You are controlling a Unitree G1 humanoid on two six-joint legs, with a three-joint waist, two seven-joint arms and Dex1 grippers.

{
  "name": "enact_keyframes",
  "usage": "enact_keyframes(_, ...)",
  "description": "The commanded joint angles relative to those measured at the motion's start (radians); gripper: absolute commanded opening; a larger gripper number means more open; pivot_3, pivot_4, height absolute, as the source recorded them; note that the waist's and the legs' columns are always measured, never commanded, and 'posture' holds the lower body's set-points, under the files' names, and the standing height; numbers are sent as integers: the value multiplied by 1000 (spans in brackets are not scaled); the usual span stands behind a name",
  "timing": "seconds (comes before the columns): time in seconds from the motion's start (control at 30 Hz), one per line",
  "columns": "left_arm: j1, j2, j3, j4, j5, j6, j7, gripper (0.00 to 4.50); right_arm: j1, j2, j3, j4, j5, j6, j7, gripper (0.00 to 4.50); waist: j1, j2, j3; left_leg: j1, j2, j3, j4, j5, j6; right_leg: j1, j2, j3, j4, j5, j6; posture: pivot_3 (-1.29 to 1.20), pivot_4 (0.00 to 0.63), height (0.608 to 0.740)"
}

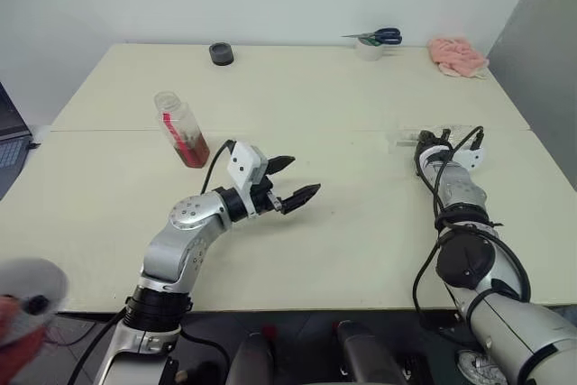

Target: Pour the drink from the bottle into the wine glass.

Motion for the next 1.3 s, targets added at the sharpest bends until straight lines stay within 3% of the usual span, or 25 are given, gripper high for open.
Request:
enact_keyframes(0.03,-3,9,29,-49,1,-5,16,4500,0,14,108,-67,-89,1,53,280,0,1,0,0,0,0,0,0,0,0,0,0,0,0,0,0,150,740)
enact_keyframes(0.1,6,15,42,-55,0,-6,24,4500,18,34,217,-177,-171,-8,88,279,-1,1,1,0,0,0,0,0,0,-1,0,0,0,0,0,0,150,740)
enact_keyframes(0.2,42,37,101,-82,-25,4,44,4500,110,89,529,-528,-368,-22,188,279,-7,2,1,-3,1,1,-2,0,0,-6,1,1,2,0,0,0,150,740)
enact_keyframes(0.27,67,49,135,-108,-52,29,48,4500,163,106,657,-654,-464,-36,208,278,-11,3,1,-6,2,2,-3,0,0,-12,1,3,5,0,0,0,150,740)
enact_keyframes(0.37,118,69,189,-157,-105,77,54,4500,228,112,846,-715,-664,-150,236,277,-5,2,1,-5,3,1,-4,0,-1,-13,1,1,8,-1,-2,0,150,740)
enact_keyframes(0.47,176,93,235,-196,-137,118,63,4500,267,138,974,-645,-813,-302,248,277,-2,2,1,-4,2,0,-3,0,-1,-11,1,1,8,-1,-2,0,150,740)
enact_keyframes(0.67,246,94,303,-274,-177,160,134,4500,247,202,1021,-375,-931,-527,209,276,10,1,1,-6,1,1,0,0,-1,-10,0,1,2,0,-1,0,150,740)
enact_keyframes(0.87,295,104,342,-342,-205,190,186,4500,195,233,991,-118,-961,-655,163,275,3,1,1,-4,1,1,-1,0,-1,-9,-1,1,2,0,-1,0,150,740)
enact_keyframes(1.1,307,120,351,-358,-220,201,204,4500,183,238,976,-4,-965,-640,232,274,1,0,1,2,1,-1,-1,0,-1,-2,0,0,2,0,-1,0,150,740)
enact_keyframes(1.23,302,124,345,-345,-219,198,204,4500,179,205,1012,32,-1045,-628,173,274,1,0,0,4,1,0,-1,0,-1,0,0,0,1,0,-1,0,150,740)
enact_keyframes(1.3,298,124,342,-337,-217,197,204,4500,181,203,996,30,-1034,-634,181,1023,1,-1,0,5,1,-1,-1,0,-1,2,0,-1,1,0,-1,0,150,740)
